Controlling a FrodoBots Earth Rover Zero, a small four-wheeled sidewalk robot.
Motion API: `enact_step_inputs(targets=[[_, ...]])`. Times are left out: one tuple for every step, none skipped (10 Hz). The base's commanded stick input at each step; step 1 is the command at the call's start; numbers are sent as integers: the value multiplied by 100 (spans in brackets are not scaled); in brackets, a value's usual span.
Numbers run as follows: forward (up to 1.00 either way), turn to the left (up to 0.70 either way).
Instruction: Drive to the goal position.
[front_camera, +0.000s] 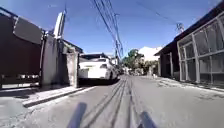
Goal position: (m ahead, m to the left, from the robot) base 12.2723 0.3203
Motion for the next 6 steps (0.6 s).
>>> enact_step_inputs(targets=[[100,-40],[100,-40],[100,-40],[100,-40],[100,-34],[100,-21]])
